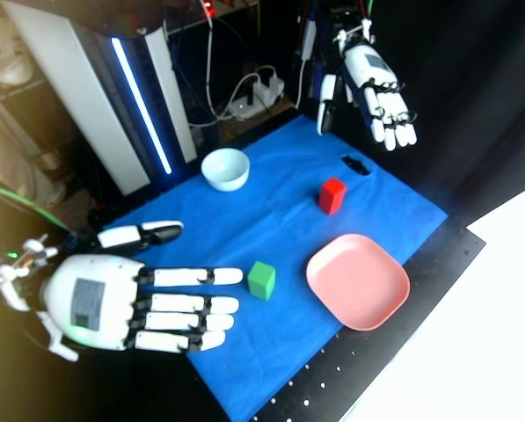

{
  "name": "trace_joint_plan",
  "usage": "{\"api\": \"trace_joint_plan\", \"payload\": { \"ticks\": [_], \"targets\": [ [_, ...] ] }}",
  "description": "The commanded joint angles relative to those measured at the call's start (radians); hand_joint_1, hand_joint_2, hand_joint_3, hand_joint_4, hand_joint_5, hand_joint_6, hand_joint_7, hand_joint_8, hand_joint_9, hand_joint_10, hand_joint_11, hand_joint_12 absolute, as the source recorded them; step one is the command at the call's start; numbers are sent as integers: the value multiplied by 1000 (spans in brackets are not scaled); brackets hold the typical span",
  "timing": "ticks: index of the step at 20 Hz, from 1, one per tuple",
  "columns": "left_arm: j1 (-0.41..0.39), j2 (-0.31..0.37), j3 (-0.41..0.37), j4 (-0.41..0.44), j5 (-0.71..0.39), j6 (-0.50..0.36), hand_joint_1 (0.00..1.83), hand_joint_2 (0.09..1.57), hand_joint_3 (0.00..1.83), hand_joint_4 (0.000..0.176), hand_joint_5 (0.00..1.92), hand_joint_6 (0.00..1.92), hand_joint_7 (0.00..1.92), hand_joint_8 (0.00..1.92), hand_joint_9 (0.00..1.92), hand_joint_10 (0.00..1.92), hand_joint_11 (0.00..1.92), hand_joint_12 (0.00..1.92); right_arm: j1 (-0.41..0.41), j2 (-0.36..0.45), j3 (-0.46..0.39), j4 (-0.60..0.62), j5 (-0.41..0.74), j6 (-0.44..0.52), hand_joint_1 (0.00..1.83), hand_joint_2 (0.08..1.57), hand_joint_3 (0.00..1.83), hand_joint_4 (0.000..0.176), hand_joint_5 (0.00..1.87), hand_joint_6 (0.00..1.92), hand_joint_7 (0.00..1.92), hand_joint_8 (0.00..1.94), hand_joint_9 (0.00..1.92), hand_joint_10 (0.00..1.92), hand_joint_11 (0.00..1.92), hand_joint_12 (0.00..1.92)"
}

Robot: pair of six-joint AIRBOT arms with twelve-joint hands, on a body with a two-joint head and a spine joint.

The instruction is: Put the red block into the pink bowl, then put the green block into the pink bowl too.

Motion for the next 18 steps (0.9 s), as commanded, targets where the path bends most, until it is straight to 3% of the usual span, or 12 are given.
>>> {"api": "trace_joint_plan", "payload": {
  "ticks": [1, 3, 5, 6, 7, 9, 11, 14, 15, 16, 17, 18],
  "targets": [
    [-14, -5, 6, -1, -109, -1, 752, 921, 9, 83, 105, 4, 81, 1, 25, 3, 0, 81, 6, 0, 6, 40, 116, 9, 864, 1094, 3, 112, 461, 2, 219, 4, 128, 9, 2, 129],
    [-22, -6, 9, 0, -108, -1, 754, 917, 3, 89, 106, 1, 78, 0, 16, 0, 0, 59, 6, 0, 6, 40, 116, 10, 853, 1100, 1, 114, 460, 0, 218, 0, 111, 2, 0, 28],
    [-58, -21, 28, 13, -82, -1, 741, 901, 0, 119, 116, 4, 80, 0, 20, 2, 8, 62, 6, 0, 6, 40, 116, 10, 872, 1099, 0, 107, 472, 4, 220, 1, 109, 1, 0, 1],
    [-92, -41, 49, 24, -56, -1, 729, 893, 0, 120, 113, 3, 73, 0, 19, 1, 8, 63, 6, 0, 6, 40, 116, 10, 873, 1101, 1, 108, 473, 4, 220, 1, 108, 1, 0, 0],
    [-137, -80, 84, 40, -10, -1, 726, 886, 0, 95, 116, 3, 75, 1, 29, 5, 24, 72, 6, 0, 6, 40, 116, 10, 865, 1105, 2, 123, 464, 1, 208, 0, 105, 0, 0, 0],
    [-181, -123, 123, 55, 41, -1, 761, 879, 0, 93, 132, 8, 97, 9, 58, 13, 81, 100, 6, 0, 7, 40, 117, 10, 852, 1105, 2, 132, 458, 0, 208, 0, 111, 2, 22, 10],
    [-230, -170, 164, 66, 99, -1, 695, 878, 0, 165, 81, 2, 10, 0, 1, 0, 5, 15, 6, 0, 8, 40, 117, 10, 875, 1096, 0, 135, 465, 3, 208, 1, 115, 5, 65, 29],
    [-274, -225, 218, 77, 184, -1, 735, 876, 0, 151, 120, 16, 32, 11, 0, 0, 0, 0, 6, 0, 8, 40, 117, 10, 901, 1094, 0, 121, 475, 5, 216, 4, 136, 10, 78, 37],
    [-282, -236, 229, 79, 203, -1, 741, 884, 1, 151, 129, 16, 51, 16, 7, 3, 0, 0, 6, 0, 8, 40, 117, 10, 894, 1097, 0, 126, 474, 3, 213, 2, 131, 6, 73, 36],
    [-292, -250, 246, 82, 230, -1, 737, 895, 1, 152, 146, 8, 86, 8, 38, 5, 9, 5, 6, 0, 8, 40, 117, 10, 845, 1103, 2, 155, 459, 0, 210, 0, 122, 2, 20, 14],
    [-298, -260, 257, 84, 246, -1, 737, 896, 1, 165, 173, 14, 114, 13, 65, 13, 28, 14, 6, 0, 8, 40, 117, 10, 870, 1104, 2, 142, 465, 3, 216, 2, 119, 0, 9, 10],
    [-303, -267, 264, 87, 259, -1, 745, 894, 0, 156, 201, 6, 146, 6, 103, 9, 74, 45, 6, 0, 8, 40, 117, 10, 871, 1102, 0, 148, 466, 3, 222, 4, 125, 3, 11, 10]
  ]
}}
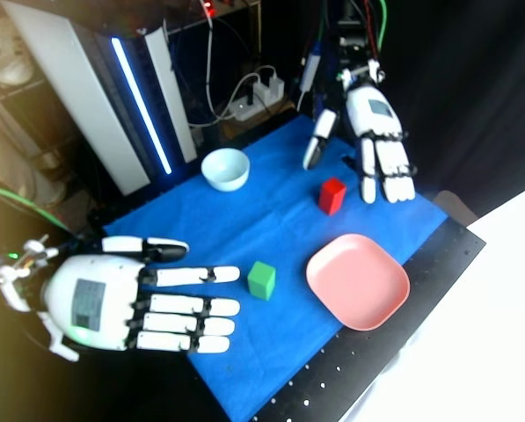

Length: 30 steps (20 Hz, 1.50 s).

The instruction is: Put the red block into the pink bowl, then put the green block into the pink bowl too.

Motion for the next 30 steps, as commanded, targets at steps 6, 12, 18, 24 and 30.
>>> {"api": "trace_joint_plan", "payload": {
  "ticks": [6, 12, 18, 24, 30],
  "targets": [
    [-41, -46, 38, 14, -61, -2, 969, 969, 0, 72, 516, 4, 549, 3, 582, 14, 223, 1151, 6, 0, 4, 40, 115, 10, 888, 1117, 2, 118, 429, 0, 200, 0, 116, 1, 62, 35],
    [-56, -68, 58, 3, -68, -2, 1026, 1025, 0, 0, 777, 4, 873, 8, 954, 37, 548, 1188, 6, 0, 4, 40, 115, 10, 896, 1116, 0, 120, 453, 10, 221, 8, 129, 5, 60, 38],
    [-72, -74, 60, -8, -97, -2, 919, 1033, 1, 0, 904, 11, 1056, 21, 1113, 87, 657, 1270, 5, -1, 4, 40, 114, 10, 901, 1115, 0, 95, 452, 4, 229, 5, 142, 7, 45, 37],
    [-85, -78, 68, -8, -101, -2, 1239, 1101, 3, 0, 1007, 775, 1034, 1090, 1058, 1117, 941, 1594, 4, -1, 4, 40, 114, 10, 888, 1114, 1, 123, 440, 1, 219, 1, 127, 2, 2, 4],
    [-184, -109, 113, 42, -74, -2, 1272, 1078, 0, 0, 1044, 680, 1108, 993, 1168, 928, 1040, 1383, 3, -3, 13, 40, 114, 10, 895, 1121, 2, 116, 446, 3, 214, 2, 124, 5, 75, 35]
  ]
}}
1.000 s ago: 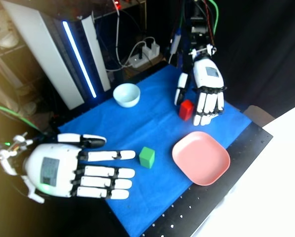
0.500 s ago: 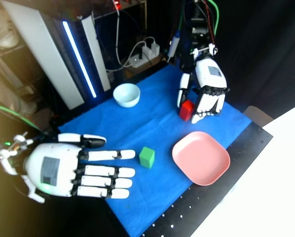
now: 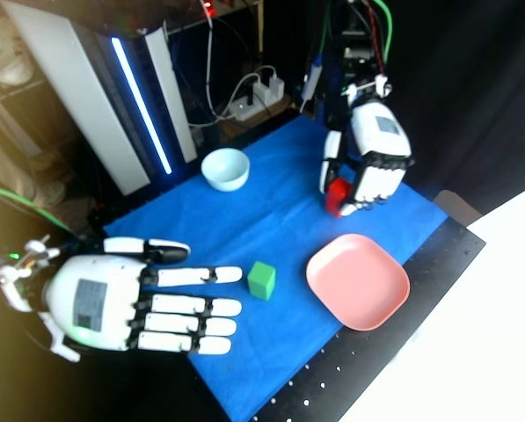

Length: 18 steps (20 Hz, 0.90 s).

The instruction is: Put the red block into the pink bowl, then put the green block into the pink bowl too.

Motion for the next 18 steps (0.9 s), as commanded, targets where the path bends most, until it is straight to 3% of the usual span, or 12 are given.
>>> {"api": "trace_joint_plan", "payload": {
  "ticks": [1, 3, 5, 7, 8, 10, 11, 12, 13, 15, 16, 18],
  "targets": [
    [-29, -12, 13, 10, -105, -4, 1272, 1078, 0, 0, 1044, 680, 1108, 993, 1168, 928, 1040, 1383, 3, -2, 10, 42, 114, 9, 895, 1121, 2, 116, 446, 3, 214, 2, 124, 5, 75, 35],
    [-87, -44, 58, 26, -65, -4, 1275, 1084, 0, 0, 1034, 656, 1098, 1034, 1137, 1050, 1013, 1445, 3, -5, 14, 42, 114, 9, 894, 1119, 0, 119, 441, 1, 220, 4, 134, 8, 82, 39],
    [-129, -90, 119, 26, -15, -3, 1160, 1103, 1, 0, 1010, 905, 1217, 683, 1156, 1172, 985, 1558, 2, -7, 18, 41, 114, 9, 922, 1108, 0, 102, 465, 8, 237, 8, 158, 14, 52, 28],
    [-169, -156, 207, 24, 66, -2, 1125, 1115, 2, 0, 987, 956, 1211, 554, 1053, 1128, 518, 1698, 2, -10, 27, 40, 114, 9, 922, 1105, 0, 113, 466, 5, 235, 4, 148, 6, 23, 16],
    [-181, -183, 242, 22, 98, -1, 1126, 1118, 0, 0, 983, 963, 1237, 510, 1146, 1103, 866, 1610, 2, -12, 30, 39, 114, 9, 913, 1097, 0, 121, 471, 6, 242, 6, 166, 12, 27, 18],
    [-191, -229, 299, 14, 143, 5, 1136, 1114, 0, 0, 991, 948, 1237, 481, 1167, 1110, 1066, 1503, 2, -15, 35, 35, 114, 9, 903, 1105, 0, 119, 469, 3, 234, 1, 155, 5, 24, 18],
    [-191, -237, 306, -12, 156, 40, 1236, 1091, 0, 0, 988, 811, 1146, 841, 1079, 864, 907, 1361, 2, -16, 36, 33, 114, 9, 906, 1101, 0, 125, 478, 6, 233, 1, 150, 2, 23, 18],
    [-191, -238, 305, -32, 167, 78, 1007, 1030, 0, 0, 866, 285, 944, 440, 930, 602, 685, 1257, 2, -16, 36, 33, 114, 9, 905, 1101, 0, 120, 479, 6, 233, 1, 154, 3, 47, 28],
    [-188, -238, 303, -59, 178, 112, 924, 997, 0, 0, 817, 69, 894, 186, 851, 419, 509, 1189, 2, -16, 35, 33, 114, 9, 889, 1099, 0, 120, 476, 4, 234, 1, 157, 4, 23, 18],
    [-173, -238, 304, -82, 179, 116, 846, 961, 0, 0, 633, 2, 705, 10, 776, 102, 439, 839, 2, -17, 34, 33, 114, 13, 896, 1101, 0, 114, 470, 1, 239, 2, 158, 3, 0, 1],
    [-168, -236, 303, -89, 178, 116, 837, 947, 0, 12, 568, 0, 641, 1, 735, 39, 382, 858, 2, -17, 34, 33, 114, 15, 890, 1103, 0, 124, 464, 0, 234, 0, 143, 0, 15, 7],
    [-157, -207, 265, -81, 153, 116, 776, 941, 0, 87, 460, 0, 525, 0, 568, 1, 218, 877, 2, -18, 33, 33, 114, 20, 832, 1106, 1, 106, 470, 3, 237, 3, 156, 6, 60, 26]
  ]
}}
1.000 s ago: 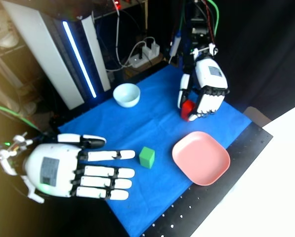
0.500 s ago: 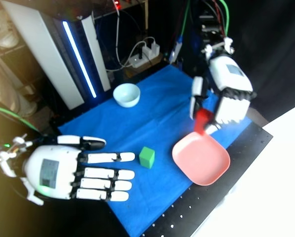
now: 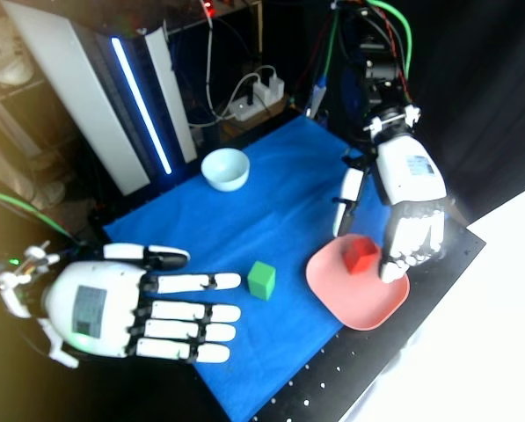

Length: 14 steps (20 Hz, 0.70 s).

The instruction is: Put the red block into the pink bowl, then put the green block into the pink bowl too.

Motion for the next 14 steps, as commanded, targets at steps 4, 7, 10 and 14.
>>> {"api": "trace_joint_plan", "payload": {
  "ticks": [4, 7, 10, 14],
  "targets": [
    [28, 101, -117, 39, -233, -3, 743, 911, 0, 161, 275, 0, 343, 0, 350, 0, 25, 836, 4, 1, 2, 37, 115, 21, 845, 1098, 0, 111, 462, 0, 234, 0, 151, 1, 41, 18],
    [67, 211, -229, 74, -326, -3, 622, 897, 0, 176, 143, 3, 187, 5, 102, 1, 0, 63, 4, 7, 3, 30, 115, 23, 857, 1094, 0, 120, 449, 1, 240, 4, 141, 4, 47, 21],
    [111, 310, -328, 98, -420, -3, 681, 878, 2, 176, 145, 1, 158, 0, 149, 1, 0, 399, 6, 13, 3, 27, 116, 23, 859, 1083, 0, 120, 438, 2, 219, 1, 122, 4, 82, 37],
    [225, 427, -453, 84, -559, -3, 832, 874, 0, 168, 136, 1, 98, 2, 82, 2, 0, 217, 13, 11, 3, 27, 116, 23, 724, 1074, 0, 150, 431, 2, 224, 4, 145, 10, 90, 45]
  ]
}}
